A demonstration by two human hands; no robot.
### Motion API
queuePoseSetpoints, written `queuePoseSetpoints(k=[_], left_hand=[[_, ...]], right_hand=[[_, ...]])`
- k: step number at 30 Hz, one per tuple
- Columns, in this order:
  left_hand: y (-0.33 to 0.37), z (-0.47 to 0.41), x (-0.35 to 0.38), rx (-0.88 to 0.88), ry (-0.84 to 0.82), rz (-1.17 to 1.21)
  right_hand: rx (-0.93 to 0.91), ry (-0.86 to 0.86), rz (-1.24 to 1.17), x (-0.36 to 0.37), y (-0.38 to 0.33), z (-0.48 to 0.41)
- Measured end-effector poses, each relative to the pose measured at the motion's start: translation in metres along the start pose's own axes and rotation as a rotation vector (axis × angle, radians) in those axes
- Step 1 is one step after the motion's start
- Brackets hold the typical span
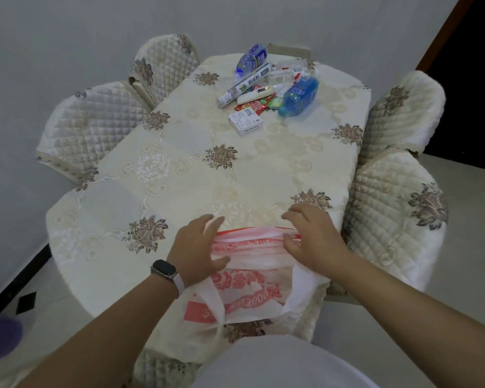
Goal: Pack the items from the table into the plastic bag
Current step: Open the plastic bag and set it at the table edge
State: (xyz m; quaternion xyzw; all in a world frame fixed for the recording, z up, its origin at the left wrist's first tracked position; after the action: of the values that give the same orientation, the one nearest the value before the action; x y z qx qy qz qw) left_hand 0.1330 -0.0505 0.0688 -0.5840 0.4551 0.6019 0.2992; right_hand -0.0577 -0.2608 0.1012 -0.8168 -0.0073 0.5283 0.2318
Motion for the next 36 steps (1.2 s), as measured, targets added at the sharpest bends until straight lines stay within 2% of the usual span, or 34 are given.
queuePoseSetpoints(k=[1,3,6,9,11,13,16,20,22,25,29,31,33,36], left_hand=[[0.008,-0.002,0.002,0.085,-0.023,-0.047],[0.02,-0.009,0.015,0.233,-0.112,-0.165],[0.033,-0.023,0.034,0.281,-0.248,-0.25],[0.037,-0.036,0.04,0.226,-0.367,-0.23],[0.033,-0.043,0.041,0.118,-0.421,-0.143],[0.023,-0.05,0.043,-0.011,-0.388,-0.002],[0.001,-0.059,0.039,-0.114,-0.3,0.041],[-0.024,-0.067,0.025,-0.223,-0.243,0.022],[-0.023,-0.066,0.021,-0.223,-0.231,0.031],[-0.004,-0.05,0.014,-0.096,-0.18,-0.052],[0.041,0.002,0.004,0.241,-0.116,0.104],[0.055,0.025,0.011,0.372,-0.255,-0.005],[0.055,0.035,0.017,0.267,-0.453,-0.129],[0.044,0.035,0.014,0.076,-0.585,-0.253]], right_hand=[[-0.1,0.026,-0.015,-0.001,-0.01,0.002],[-0.25,-0.04,-0.031,0.003,-0.027,0.011],[-0.349,-0.189,-0.024,0.017,-0.039,0.028],[-0.349,-0.413,-0.008,0.033,-0.035,0.047],[-0.304,-0.609,0.061,0.044,-0.023,0.059],[-0.206,-0.776,0.154,0.053,-0.008,0.07],[-0.087,-0.887,0.256,0.052,0.015,0.082],[-0.081,-0.889,0.279,0.044,0.029,0.092],[-0.081,-0.865,0.251,0.043,0.024,0.091],[-0.062,-0.776,0.153,0.04,0.009,0.081],[-0.127,-0.61,0.118,0.042,-0.008,0.063],[-0.159,-0.547,0.158,0.043,-0.013,0.052],[-0.161,-0.511,0.222,0.044,-0.016,0.042],[-0.121,-0.496,0.302,0.042,-0.016,0.028]])
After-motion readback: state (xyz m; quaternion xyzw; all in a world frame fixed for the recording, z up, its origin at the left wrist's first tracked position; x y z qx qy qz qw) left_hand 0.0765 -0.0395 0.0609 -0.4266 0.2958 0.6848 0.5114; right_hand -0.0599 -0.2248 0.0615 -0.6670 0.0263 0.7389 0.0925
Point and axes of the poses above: each hand's wrist, its own z-axis away from the middle knuckle, its own x-axis out of the palm, y = z × x, the point moved 1 cm from there along -z, towards the middle knuckle, and after that the axes turned 1 degree about y, right-handed, at the moved point
